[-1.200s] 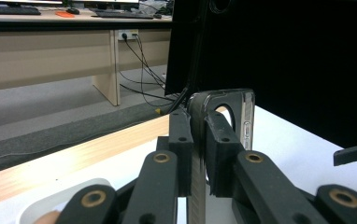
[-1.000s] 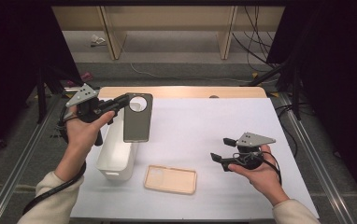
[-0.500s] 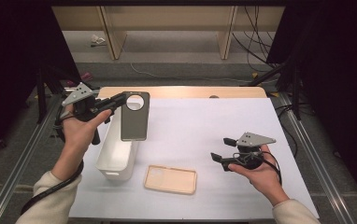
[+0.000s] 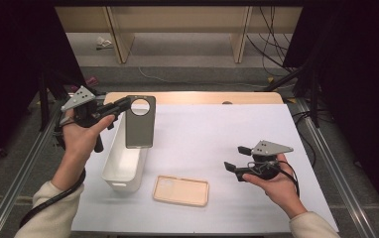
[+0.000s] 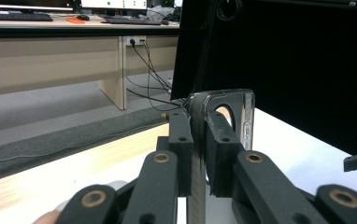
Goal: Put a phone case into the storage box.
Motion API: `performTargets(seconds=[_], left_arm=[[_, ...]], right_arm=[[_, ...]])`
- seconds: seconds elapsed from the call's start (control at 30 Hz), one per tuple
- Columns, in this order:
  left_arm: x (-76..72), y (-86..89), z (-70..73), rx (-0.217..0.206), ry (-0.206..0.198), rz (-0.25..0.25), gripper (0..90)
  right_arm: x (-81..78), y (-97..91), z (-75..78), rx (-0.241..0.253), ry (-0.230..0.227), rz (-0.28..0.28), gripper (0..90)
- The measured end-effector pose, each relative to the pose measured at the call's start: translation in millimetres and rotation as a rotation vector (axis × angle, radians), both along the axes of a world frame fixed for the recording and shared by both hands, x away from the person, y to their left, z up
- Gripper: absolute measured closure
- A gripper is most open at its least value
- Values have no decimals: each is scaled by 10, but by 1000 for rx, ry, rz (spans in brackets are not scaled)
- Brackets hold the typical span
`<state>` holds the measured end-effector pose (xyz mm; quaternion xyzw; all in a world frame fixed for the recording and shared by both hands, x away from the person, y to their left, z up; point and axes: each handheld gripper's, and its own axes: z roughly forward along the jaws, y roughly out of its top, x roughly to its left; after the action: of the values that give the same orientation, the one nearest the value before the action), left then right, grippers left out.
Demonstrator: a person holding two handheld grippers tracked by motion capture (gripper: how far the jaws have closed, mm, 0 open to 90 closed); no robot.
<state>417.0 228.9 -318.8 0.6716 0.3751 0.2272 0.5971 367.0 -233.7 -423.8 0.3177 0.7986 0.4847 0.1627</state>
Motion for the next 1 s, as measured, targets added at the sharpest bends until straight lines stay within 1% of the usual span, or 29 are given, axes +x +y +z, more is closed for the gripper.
performTargets(seconds=[0.27, 0.4, 0.47, 0.6, 0.67, 0.7, 0.77, 1.0], left_arm=[[38, 62, 26, -4, -7, 7, 820], [81, 127, 43, -20, -22, 14, 820], [93, 148, 47, -20, -26, 18, 820], [120, 181, 41, -15, -30, 23, 820], [143, 200, 30, -10, -31, 26, 820], [168, 217, 21, 2, -35, 27, 820], [192, 231, 18, 5, -37, 29, 820], [265, 241, 23, 18, -40, 34, 820]], right_arm=[[1, 7, -3, 1, 1, 0, 237], [7, -1, -6, 3, 2, -5, 237], [9, -4, -8, 2, 3, -7, 236], [9, -3, -10, 2, 5, -8, 237], [10, -2, -12, 1, 6, -8, 237], [10, -2, -11, 2, 6, -9, 237], [12, -3, -12, 3, 5, -10, 237], [14, -5, -14, 6, 6, -12, 237]])
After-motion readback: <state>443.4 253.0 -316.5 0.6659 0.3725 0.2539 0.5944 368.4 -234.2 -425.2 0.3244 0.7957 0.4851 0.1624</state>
